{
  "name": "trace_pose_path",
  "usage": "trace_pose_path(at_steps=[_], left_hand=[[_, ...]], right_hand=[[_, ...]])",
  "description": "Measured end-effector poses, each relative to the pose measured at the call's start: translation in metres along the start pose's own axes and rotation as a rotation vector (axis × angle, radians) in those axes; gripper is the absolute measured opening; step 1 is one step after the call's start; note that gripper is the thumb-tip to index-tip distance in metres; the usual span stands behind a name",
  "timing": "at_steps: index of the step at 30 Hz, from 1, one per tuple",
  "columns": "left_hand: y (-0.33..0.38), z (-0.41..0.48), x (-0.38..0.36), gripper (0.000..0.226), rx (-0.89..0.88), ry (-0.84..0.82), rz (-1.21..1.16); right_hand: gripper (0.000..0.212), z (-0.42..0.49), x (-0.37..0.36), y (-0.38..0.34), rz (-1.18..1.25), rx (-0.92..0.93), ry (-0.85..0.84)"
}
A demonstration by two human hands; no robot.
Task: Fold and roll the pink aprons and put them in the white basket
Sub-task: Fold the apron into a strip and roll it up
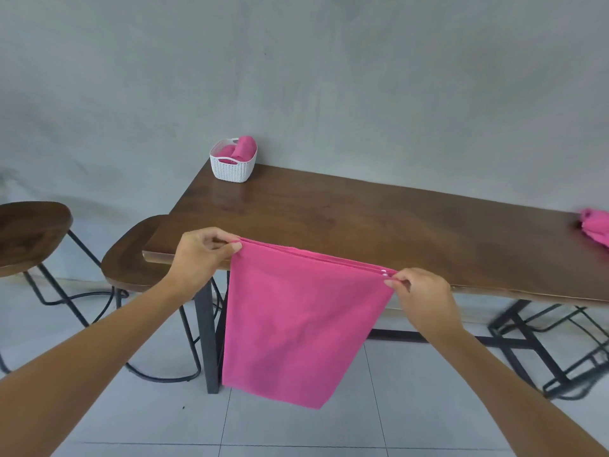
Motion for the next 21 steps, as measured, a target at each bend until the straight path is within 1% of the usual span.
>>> trace_pose_path(at_steps=[6, 8, 11, 13, 16, 18, 21], left_hand=[[-0.003, -0.006, -0.004, 0.007, 0.01, -0.01, -0.013], [-0.003, -0.007, -0.006, 0.008, 0.013, -0.008, -0.018], [-0.004, -0.007, -0.01, 0.009, 0.017, -0.01, -0.005], [-0.006, -0.007, -0.014, 0.01, 0.025, -0.022, -0.009], [-0.008, -0.007, -0.021, 0.011, 0.016, -0.065, 0.006], [-0.01, -0.006, -0.026, 0.011, 0.004, -0.101, 0.029], [-0.016, -0.005, -0.036, 0.012, -0.008, -0.109, 0.063]], right_hand=[[0.017, -0.002, 0.003, 0.0, -0.016, -0.07, -0.056], [0.019, 0.0, 0.005, 0.001, -0.049, -0.049, -0.071], [0.025, 0.003, 0.006, 0.003, -0.168, 0.038, -0.139], [0.024, 0.003, 0.007, 0.006, -0.184, 0.027, -0.174], [0.02, -0.001, 0.004, 0.014, -0.141, -0.058, -0.185], [0.018, -0.004, 0.0, 0.023, -0.06, -0.122, -0.175], [0.014, -0.009, -0.007, 0.036, 0.059, -0.203, -0.162]])
Point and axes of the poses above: each hand's wrist, its own z-axis towards the middle knuckle, its own x-axis out of the back of the hand, y = z × x, the point moved 2 cm from there along z, towards the middle knuckle, and after that the axes turned 7 degrees about z, right-handed, at the moved point
